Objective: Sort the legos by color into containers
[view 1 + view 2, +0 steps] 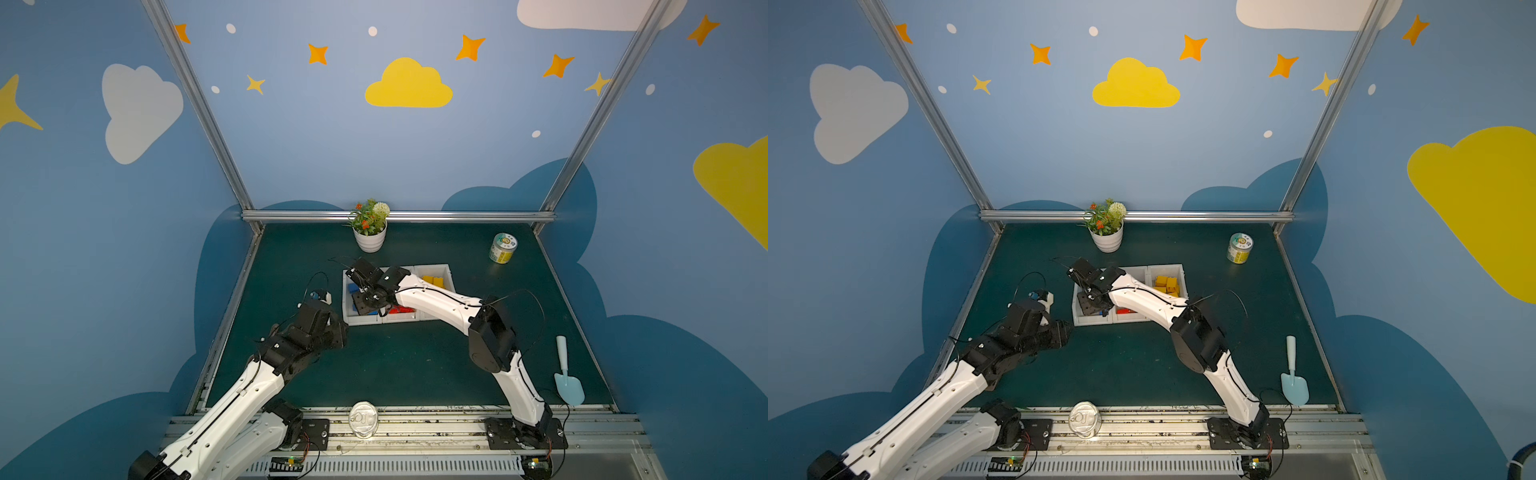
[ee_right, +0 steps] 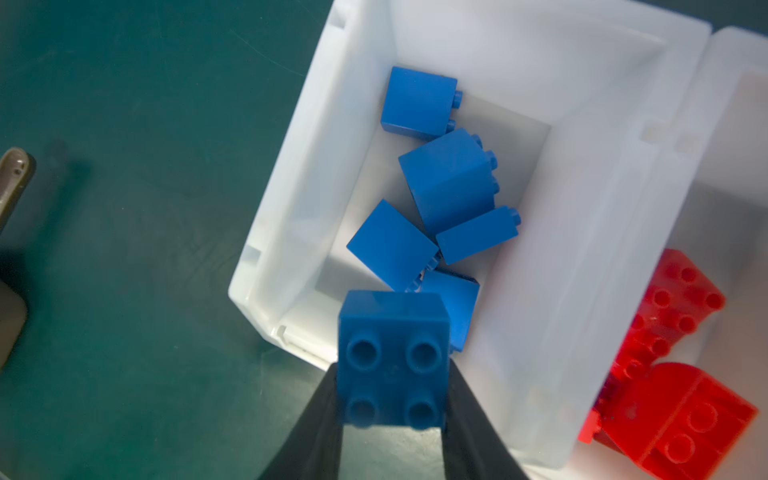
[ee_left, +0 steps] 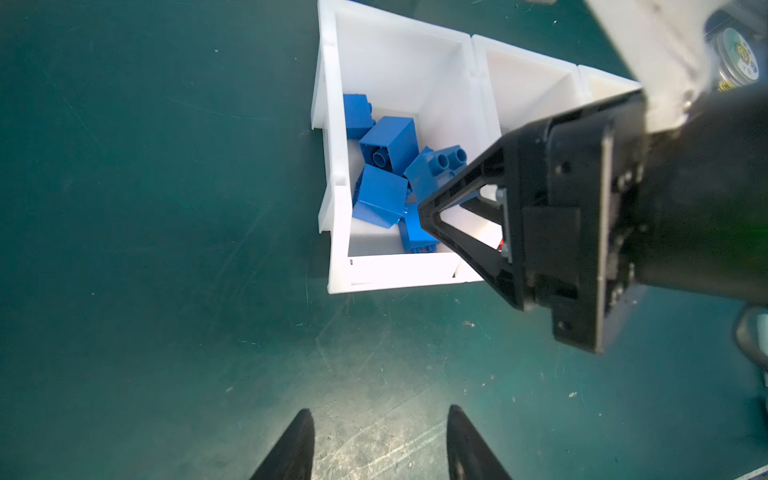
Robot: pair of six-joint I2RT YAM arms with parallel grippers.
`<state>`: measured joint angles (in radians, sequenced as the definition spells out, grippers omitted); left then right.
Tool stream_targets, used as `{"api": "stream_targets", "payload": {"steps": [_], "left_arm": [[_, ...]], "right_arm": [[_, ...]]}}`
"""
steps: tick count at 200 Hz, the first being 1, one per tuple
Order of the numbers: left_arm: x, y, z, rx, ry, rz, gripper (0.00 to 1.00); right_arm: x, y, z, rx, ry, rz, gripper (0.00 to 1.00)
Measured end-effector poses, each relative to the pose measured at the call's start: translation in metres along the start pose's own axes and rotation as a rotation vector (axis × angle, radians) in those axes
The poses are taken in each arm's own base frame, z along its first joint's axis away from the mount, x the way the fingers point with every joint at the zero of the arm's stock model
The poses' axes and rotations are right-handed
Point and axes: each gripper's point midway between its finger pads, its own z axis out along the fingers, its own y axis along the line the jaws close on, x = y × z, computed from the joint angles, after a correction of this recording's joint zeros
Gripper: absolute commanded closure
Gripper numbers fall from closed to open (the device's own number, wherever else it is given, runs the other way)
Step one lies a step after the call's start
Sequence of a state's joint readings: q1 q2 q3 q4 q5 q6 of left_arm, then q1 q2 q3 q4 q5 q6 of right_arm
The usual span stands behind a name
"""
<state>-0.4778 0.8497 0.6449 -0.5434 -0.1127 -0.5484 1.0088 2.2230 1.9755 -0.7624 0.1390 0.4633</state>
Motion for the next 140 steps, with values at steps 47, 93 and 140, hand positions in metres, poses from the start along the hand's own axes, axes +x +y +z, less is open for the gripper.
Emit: {"api": "stream_targets", "payload": {"steps": [47, 93, 140], "left_arm": [[0.0, 0.0, 0.0, -0.001, -0.001, -0.002, 0.48], [-0.004, 0.004, -0.001, -0.016, -0.018, 0.0, 0.47], [-0.043, 0.027, -0.023, -0.123, -0.198, 0.046, 0.09]], "right_arm": [[-0.001, -0.002, -0.005, 0.008, -0.004, 0.0, 0.41], [-0.01, -0.008, -0.038, 0.009, -0.065, -0.001, 0.39], [-0.005, -0.062, -0.142, 0.064, -0.306, -0.009, 0.31]]}}
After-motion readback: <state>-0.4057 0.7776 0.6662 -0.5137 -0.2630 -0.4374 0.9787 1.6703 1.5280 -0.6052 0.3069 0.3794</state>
